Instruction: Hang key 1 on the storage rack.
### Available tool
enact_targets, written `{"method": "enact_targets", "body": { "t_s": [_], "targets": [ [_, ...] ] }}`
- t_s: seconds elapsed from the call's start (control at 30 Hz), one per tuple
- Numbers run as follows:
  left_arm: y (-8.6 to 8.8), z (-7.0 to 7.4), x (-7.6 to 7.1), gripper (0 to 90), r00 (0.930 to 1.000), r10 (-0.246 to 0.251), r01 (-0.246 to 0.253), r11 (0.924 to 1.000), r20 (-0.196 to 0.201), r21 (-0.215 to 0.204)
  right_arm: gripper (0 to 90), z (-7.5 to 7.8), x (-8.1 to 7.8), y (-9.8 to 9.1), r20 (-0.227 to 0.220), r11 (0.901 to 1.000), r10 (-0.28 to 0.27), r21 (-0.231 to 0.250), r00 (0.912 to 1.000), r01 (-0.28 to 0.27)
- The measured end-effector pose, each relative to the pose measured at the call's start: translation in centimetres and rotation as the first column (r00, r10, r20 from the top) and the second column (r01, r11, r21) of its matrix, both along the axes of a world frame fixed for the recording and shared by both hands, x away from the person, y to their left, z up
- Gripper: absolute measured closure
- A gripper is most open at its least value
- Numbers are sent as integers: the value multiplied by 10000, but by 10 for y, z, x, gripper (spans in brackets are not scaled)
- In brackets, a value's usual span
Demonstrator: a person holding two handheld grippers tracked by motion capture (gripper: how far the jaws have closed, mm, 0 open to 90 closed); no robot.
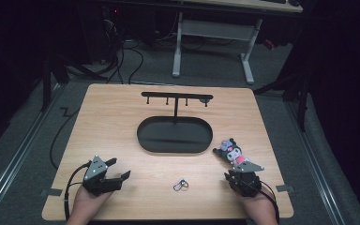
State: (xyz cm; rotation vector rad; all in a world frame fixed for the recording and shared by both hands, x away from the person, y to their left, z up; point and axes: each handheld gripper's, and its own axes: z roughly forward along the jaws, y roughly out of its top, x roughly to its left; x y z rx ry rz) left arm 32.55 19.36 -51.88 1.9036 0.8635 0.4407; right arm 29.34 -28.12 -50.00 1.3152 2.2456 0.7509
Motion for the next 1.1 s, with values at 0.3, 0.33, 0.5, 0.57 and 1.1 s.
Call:
{"method": "enact_targets", "body": {
  "t_s": [0.3, 0.33, 0.5, 0.57, 1.1],
  "targets": [
    [-3, 1, -1, 240, 9998, -140, 140, 9999, 122, 72, 731, 8, 6, 2, -1286, 9981, 323, -486, 9912, -388],
    [-3, 1, -1, 240, 9998, -147, 146, 9998, 142, 106, 726, 9, 6, 4, -1379, 9975, 380, -538, 9897, -458],
    [-4, 0, -2, 239, 9998, -161, 159, 9998, 141, 128, 705, 12, 8, 8, -1837, 9920, 703, -901, 9805, -880],
    [-4, 0, -2, 239, 9998, -139, 138, 9998, 127, 125, 685, 12, 10, 10, -2163, 9879, 862, -1081, 9725, -1116],
    [-4, -1, -2, 238, 9998, -195, 194, 9997, 78, 179, 459, 20, 15, 9, -3782, 9541, 1194, -2121, 9180, -2115]
  ]
}}
